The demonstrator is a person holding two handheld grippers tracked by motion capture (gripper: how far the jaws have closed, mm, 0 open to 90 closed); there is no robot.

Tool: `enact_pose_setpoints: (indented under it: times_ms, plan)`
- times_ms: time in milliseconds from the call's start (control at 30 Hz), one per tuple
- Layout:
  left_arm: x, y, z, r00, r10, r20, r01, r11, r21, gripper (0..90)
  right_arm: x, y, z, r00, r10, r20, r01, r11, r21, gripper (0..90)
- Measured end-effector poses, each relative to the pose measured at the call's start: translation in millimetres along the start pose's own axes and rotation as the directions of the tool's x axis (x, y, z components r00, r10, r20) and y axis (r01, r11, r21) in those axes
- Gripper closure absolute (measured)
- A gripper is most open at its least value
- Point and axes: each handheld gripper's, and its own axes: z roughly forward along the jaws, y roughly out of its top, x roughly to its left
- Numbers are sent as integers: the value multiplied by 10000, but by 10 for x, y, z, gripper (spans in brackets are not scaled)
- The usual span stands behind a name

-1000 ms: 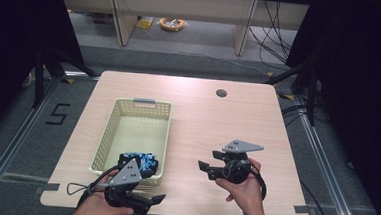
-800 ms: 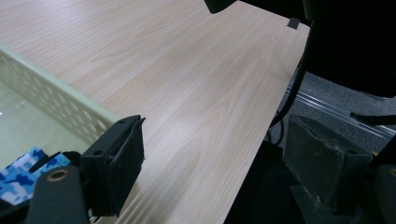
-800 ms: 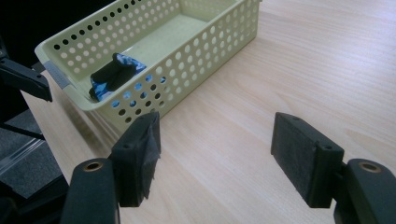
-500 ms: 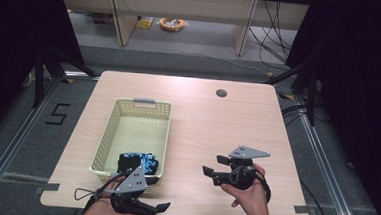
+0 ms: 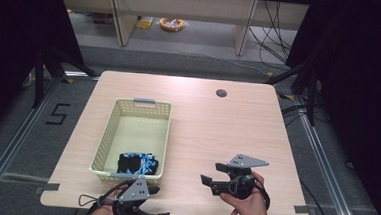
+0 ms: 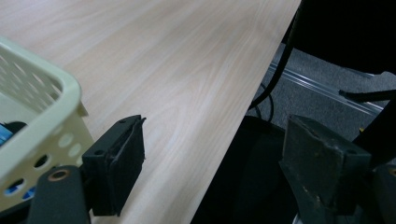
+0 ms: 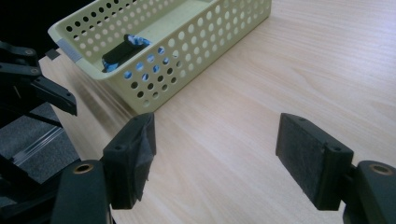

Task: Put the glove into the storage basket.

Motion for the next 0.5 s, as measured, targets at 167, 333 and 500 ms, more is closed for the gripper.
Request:
enact_pose_setpoints:
  times_ms: [167, 333, 500]
  plan:
    - [7, -56, 22, 10000, 0, -58, 0, 10000, 58, 199, 21, -39, -5, 9998, -167, -46, 167, 9999, -31, 291]
    - [28, -112, 32, 9999, 136, 87, -136, 9999, -31, 193, 62, -102, -16, 9997, 195, -113, -195, 9998, 56, 289]
    - [32, -180, 42, 9993, -362, 55, 362, 9993, -107, 188, 40, -159, -18, 10000, -33, -79, 33, 10000, -13, 285]
